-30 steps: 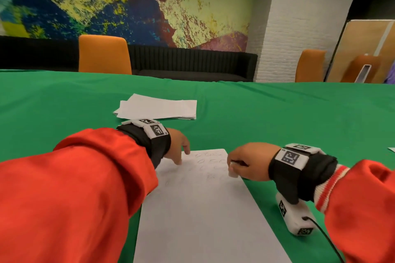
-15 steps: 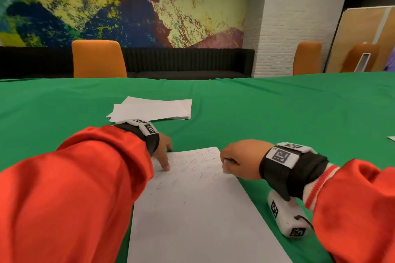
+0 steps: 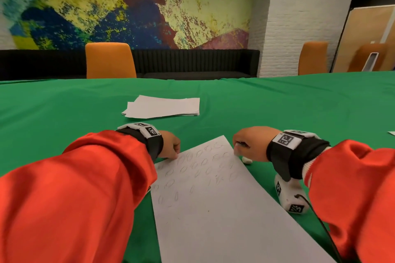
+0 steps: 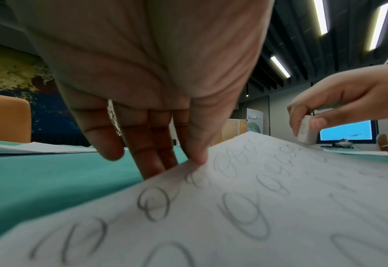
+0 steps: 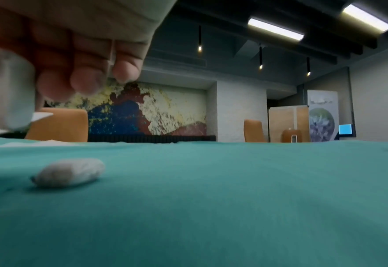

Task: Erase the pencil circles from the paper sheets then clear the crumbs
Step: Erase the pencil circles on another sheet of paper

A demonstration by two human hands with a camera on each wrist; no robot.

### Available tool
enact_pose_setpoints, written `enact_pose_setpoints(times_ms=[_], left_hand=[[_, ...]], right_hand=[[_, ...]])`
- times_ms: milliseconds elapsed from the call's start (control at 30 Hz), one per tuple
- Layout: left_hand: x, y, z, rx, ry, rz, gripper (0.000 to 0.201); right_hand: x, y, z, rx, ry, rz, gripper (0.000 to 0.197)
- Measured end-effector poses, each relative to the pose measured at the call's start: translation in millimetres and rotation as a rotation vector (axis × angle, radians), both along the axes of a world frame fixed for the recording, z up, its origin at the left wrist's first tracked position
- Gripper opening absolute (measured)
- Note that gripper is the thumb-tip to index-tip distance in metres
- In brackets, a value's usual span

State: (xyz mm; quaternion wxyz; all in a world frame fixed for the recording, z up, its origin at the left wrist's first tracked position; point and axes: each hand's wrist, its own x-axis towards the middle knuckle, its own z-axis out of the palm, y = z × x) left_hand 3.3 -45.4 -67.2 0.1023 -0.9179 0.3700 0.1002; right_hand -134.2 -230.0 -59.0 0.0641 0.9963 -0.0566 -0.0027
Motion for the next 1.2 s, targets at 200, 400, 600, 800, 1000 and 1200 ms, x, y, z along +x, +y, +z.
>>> enact_pose_setpoints(times_ms=[200,400,600,800,1000,1200], left_hand=[[-14.5,17.4,8.0,0.018,-0.039,0.001,0.028],[-5.1,54.5,6.8,0.170,-0.107,0.153,0.020],[-19.1,89.2,7.8,0.138,0.061,0.327,0.018],[-35.0,92.1,23.0,0.205,0.296,0.416,0.046],[-41.7,72.2,34.2,0.128,0.179,0.252,0.053],[-31.8,39.5,30.3,0.133,0.034,0.100,0.055]], right_hand=[[-21.4,14.6,20.5,0.009,-0.034,0.012,0.017],[-34.5,25.7,29.0,-0.005,-0.070,0.028,0.020],[-35.3,40.8,37.0,0.018,-0.098,0.051,0.020],[-29.9,59.0,27.5,-0.019,-0.056,0.075,0.021],[-29.1,68.1,15.6,0.010,-0.001,0.093,0.021],[-29.4,63.9,16.2,0.023,-0.019,0.114,0.021]])
